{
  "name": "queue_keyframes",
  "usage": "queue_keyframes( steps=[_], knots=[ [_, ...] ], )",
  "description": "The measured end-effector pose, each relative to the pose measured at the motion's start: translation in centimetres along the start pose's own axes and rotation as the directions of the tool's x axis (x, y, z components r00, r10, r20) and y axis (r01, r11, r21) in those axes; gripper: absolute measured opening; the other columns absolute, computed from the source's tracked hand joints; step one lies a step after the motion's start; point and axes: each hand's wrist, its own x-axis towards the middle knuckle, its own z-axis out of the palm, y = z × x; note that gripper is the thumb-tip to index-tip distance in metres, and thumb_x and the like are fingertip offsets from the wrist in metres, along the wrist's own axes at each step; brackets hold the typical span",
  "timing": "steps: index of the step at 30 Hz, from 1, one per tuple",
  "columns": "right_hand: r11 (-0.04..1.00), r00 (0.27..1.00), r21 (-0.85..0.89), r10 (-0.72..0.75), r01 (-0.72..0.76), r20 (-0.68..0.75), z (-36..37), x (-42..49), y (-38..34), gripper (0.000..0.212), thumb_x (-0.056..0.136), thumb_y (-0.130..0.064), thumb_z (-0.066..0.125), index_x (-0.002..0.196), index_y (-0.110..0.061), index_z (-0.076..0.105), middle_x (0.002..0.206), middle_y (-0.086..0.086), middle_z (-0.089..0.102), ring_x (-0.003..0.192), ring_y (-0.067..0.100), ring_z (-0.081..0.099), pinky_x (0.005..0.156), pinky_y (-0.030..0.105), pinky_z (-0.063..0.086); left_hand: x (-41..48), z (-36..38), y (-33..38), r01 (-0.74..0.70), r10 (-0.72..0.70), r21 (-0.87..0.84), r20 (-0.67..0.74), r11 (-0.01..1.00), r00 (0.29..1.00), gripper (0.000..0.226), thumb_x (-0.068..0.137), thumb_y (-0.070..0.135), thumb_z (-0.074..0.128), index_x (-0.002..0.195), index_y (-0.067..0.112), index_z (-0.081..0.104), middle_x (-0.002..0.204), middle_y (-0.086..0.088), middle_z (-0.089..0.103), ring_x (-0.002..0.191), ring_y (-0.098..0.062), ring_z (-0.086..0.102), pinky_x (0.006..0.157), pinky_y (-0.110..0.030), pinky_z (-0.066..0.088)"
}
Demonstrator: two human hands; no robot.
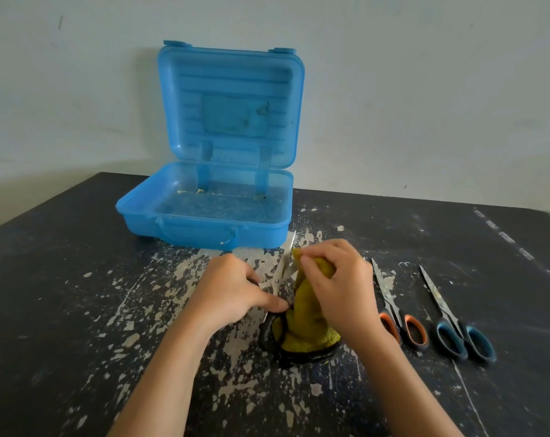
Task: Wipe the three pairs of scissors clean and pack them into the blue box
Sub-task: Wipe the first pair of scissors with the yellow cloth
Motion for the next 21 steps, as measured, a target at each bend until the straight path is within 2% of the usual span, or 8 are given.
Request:
queue_keyframes(
  steps=[2, 6, 10, 11, 14, 16, 18, 21],
  knots=[
    [0.999, 0.997, -0.04, 0.023, -0.026, -0.075, 0.5, 0.1, -0.1, 0.014, 0.086, -0.015, 0.061, 0.098, -0.014, 0.069, 0.094, -0.007, 0.054, 0.085, -0.005, 0.05, 0.072, 0.002, 0.039, -0.1, 0.1, 0.2, -0.017, 0.017, 0.026, 0.015, 0.999, 1.0, 0.067, 0.054, 0.045, 0.086, 0.106, 0.007, 0.069, 0.09, 0.004, 0.058, 0.073, -0.002, 0.051, 0.056, -0.014, 0.036],
    [0.992, 0.997, -0.124, -0.013, 0.022, 0.077, 1.9, -0.7, -0.5, 0.018, 0.087, -0.015, 0.058, 0.103, -0.012, 0.066, 0.099, -0.004, 0.051, 0.084, 0.001, 0.048, 0.075, 0.001, 0.037, 0.1, 0.4, 0.2, 0.002, -0.001, 0.049, -0.022, 0.999, 1.0, 0.059, 0.056, 0.043, 0.086, 0.101, 0.009, 0.069, 0.079, 0.008, 0.056, 0.07, -0.002, 0.051, 0.055, -0.013, 0.036],
    [0.991, 0.975, -0.105, -0.056, 0.08, 0.215, 1.5, -1.1, -0.9, 0.013, 0.083, -0.01, 0.061, 0.092, -0.015, 0.07, 0.095, -0.002, 0.057, 0.083, 0.007, 0.053, 0.07, 0.005, 0.042, 0.3, 0.4, 0.0, 0.043, -0.039, 0.056, -0.068, 0.998, 0.997, 0.051, 0.057, 0.041, 0.086, 0.094, 0.009, 0.071, 0.074, 0.008, 0.056, 0.064, -0.001, 0.048, 0.054, -0.015, 0.038],
    [0.993, 0.98, -0.091, -0.051, 0.07, 0.194, 1.2, -1.0, -0.8, 0.013, 0.082, -0.01, 0.062, 0.089, -0.016, 0.071, 0.093, -0.003, 0.058, 0.082, 0.005, 0.054, 0.07, 0.005, 0.042, 0.3, 0.4, 0.0, 0.045, -0.042, 0.044, -0.067, 0.998, 0.997, 0.053, 0.057, 0.041, 0.086, 0.094, 0.008, 0.07, 0.075, 0.007, 0.056, 0.064, -0.001, 0.047, 0.054, -0.016, 0.037],
    [0.995, 0.998, -0.074, -0.069, 0.069, 0.006, 0.9, -0.8, -0.7, 0.012, 0.082, -0.011, 0.063, 0.09, -0.016, 0.071, 0.092, -0.005, 0.057, 0.082, -0.001, 0.052, 0.071, 0.003, 0.039, 0.3, 0.4, 0.0, 0.039, -0.038, 0.012, -0.06, 0.999, 0.997, 0.059, 0.056, 0.041, 0.087, 0.098, 0.004, 0.069, 0.069, 0.011, 0.049, 0.061, 0.002, 0.043, 0.053, -0.013, 0.034],
    [0.99, 0.995, -0.107, -0.09, 0.086, -0.033, 1.4, -0.9, -0.7, 0.014, 0.084, -0.011, 0.063, 0.096, -0.012, 0.07, 0.094, -0.002, 0.056, 0.08, -0.002, 0.05, 0.073, 0.001, 0.037, 0.2, 0.4, 0.0, 0.019, -0.019, 0.007, -0.058, 1.0, 0.998, 0.062, 0.055, 0.042, 0.087, 0.102, 0.005, 0.069, 0.071, 0.012, 0.047, 0.063, 0.003, 0.043, 0.052, -0.012, 0.033],
    [0.986, 0.995, -0.139, -0.095, 0.095, 0.01, 2.0, -1.2, -0.6, 0.016, 0.084, -0.009, 0.062, 0.099, -0.009, 0.068, 0.097, 0.001, 0.054, 0.079, 0.002, 0.048, 0.073, -0.003, 0.034, 0.1, 0.3, 0.1, 0.002, 0.0, 0.031, -0.044, 1.0, 0.999, 0.062, 0.055, 0.044, 0.087, 0.102, 0.008, 0.069, 0.073, 0.013, 0.049, 0.065, 0.004, 0.044, 0.052, -0.012, 0.032],
    [0.988, 0.983, -0.104, -0.095, 0.112, 0.156, 1.7, -1.2, -0.5, 0.014, 0.081, -0.006, 0.063, 0.092, -0.01, 0.071, 0.092, -0.001, 0.055, 0.078, 0.007, 0.052, 0.069, 0.001, 0.038, 0.1, 0.0, 0.0, 0.024, -0.022, 0.052, -0.033, 0.998, 0.999, 0.05, 0.053, 0.042, 0.087, 0.087, 0.01, 0.07, 0.072, 0.008, 0.052, 0.062, -0.003, 0.047, 0.052, -0.016, 0.034]
  ],
)
